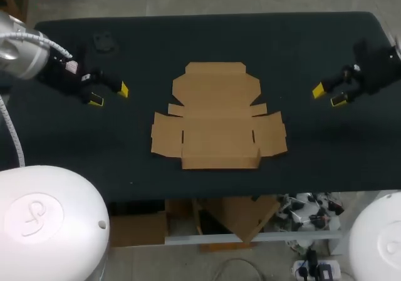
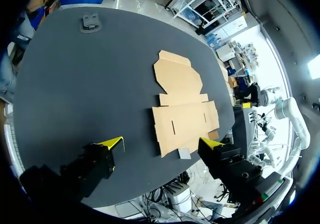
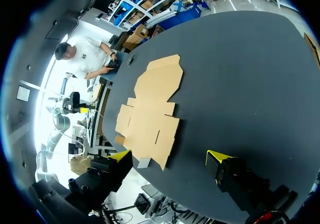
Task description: Assemble the packaging by folding the flat box into shape, placing the metal phone stand inside, and closing the box properly
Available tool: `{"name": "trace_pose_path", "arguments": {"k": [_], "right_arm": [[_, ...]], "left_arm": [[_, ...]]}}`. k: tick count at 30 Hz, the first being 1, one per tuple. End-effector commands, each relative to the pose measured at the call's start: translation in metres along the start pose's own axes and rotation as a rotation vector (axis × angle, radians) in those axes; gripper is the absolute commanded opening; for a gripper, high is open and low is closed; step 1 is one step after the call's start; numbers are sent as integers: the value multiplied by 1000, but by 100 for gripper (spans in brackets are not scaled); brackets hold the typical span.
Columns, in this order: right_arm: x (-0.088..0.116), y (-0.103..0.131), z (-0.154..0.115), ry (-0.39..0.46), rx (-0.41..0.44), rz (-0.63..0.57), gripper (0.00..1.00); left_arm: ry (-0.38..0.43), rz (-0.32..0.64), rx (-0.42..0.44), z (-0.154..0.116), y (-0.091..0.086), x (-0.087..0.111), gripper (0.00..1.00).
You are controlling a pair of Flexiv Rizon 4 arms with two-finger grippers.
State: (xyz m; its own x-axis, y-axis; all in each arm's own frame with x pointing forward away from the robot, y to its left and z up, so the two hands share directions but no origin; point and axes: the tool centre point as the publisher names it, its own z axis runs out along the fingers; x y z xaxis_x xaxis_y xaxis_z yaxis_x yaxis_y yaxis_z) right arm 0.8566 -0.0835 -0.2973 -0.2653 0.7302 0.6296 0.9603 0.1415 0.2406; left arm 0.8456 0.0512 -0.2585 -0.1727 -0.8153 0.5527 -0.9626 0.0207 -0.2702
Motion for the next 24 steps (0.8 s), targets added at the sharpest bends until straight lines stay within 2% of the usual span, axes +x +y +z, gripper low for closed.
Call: {"name": "trace_pose_path", "arguments": {"k": [1,12,19,20,21,22,23,24], "right_arm": [[-4,12,1,-9,5,8,100],[-21,49,2,-4,17,1,100],[-22,63,1,5,18,4,100],[-22,65,1,3,17,5,100],[-23,67,2,8,18,4,100],[-23,69,3,9,20,4,73],[-24,70,5,6,22,9,48],[-24,72,7,5,23,12,38]], "left_arm": [[-16,-12,-22,4,-16,2,100],[0,-30,-31,14,-51,-9,100],[-7,-77,-22,15,-63,-15,100],[-14,-85,-17,16,-65,-16,77],[-11,-88,-17,18,-66,-17,47],[-8,-90,-17,18,-66,-18,16],[-8,-91,-15,20,-67,-19,0],[-3,-92,-15,22,-67,-21,0]]}}
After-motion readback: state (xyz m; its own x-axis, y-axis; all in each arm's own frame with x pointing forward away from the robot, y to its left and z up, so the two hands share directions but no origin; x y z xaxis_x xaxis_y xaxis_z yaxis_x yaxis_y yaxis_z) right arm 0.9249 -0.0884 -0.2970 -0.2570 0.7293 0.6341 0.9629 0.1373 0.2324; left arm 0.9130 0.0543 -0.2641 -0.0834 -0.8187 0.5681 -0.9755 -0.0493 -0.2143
